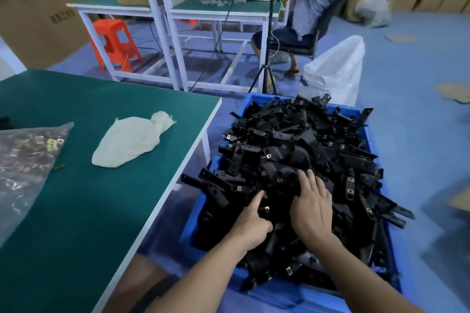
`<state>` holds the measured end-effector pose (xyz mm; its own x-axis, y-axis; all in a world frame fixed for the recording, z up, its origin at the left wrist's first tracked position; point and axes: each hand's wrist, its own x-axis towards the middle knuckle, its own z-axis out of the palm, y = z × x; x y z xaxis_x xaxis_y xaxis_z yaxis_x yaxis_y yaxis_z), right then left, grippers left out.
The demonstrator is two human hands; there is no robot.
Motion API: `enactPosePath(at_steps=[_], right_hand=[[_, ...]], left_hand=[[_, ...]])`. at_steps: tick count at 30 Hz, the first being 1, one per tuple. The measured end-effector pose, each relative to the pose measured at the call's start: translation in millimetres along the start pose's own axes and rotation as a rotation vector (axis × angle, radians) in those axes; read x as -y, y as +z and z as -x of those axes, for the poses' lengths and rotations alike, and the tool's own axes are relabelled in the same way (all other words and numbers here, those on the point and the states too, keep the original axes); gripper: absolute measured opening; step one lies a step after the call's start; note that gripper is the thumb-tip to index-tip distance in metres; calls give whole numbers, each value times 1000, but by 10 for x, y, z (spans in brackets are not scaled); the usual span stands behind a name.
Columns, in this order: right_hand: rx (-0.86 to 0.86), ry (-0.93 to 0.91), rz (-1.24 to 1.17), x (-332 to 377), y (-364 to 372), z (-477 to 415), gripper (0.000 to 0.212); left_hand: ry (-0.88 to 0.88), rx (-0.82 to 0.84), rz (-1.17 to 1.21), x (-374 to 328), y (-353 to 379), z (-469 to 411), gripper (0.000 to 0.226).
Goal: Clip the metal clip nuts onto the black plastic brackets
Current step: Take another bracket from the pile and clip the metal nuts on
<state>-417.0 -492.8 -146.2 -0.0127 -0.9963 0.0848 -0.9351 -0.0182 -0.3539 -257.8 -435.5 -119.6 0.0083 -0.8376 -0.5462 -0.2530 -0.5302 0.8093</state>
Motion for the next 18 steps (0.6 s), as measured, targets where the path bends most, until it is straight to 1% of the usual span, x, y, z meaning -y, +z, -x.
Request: enactPosePath(at_steps=[5, 9, 11, 13, 16, 18], right_hand=[[12, 12, -144, 212, 67, 255, 76], [15, -22, -278, 550, 36, 470, 79], [33, -47, -375, 757, -13, 549, 80], [49, -90, -495, 999, -98, 620, 75], [13, -152, -645, 1389, -303, 710, 54], [21, -198, -705, 1646, -433, 746, 46]], left_hand=[[24, -6, -5, 110, -90, 28, 90], [58, -65, -39, 82, -285, 78, 87], [110, -107, -83, 4, -414, 171, 84], [178, -172, -154, -88, -540, 271, 82], [253, -234, -183, -248, -773, 455, 82], [314, -257, -191, -352, -975, 659, 74]])
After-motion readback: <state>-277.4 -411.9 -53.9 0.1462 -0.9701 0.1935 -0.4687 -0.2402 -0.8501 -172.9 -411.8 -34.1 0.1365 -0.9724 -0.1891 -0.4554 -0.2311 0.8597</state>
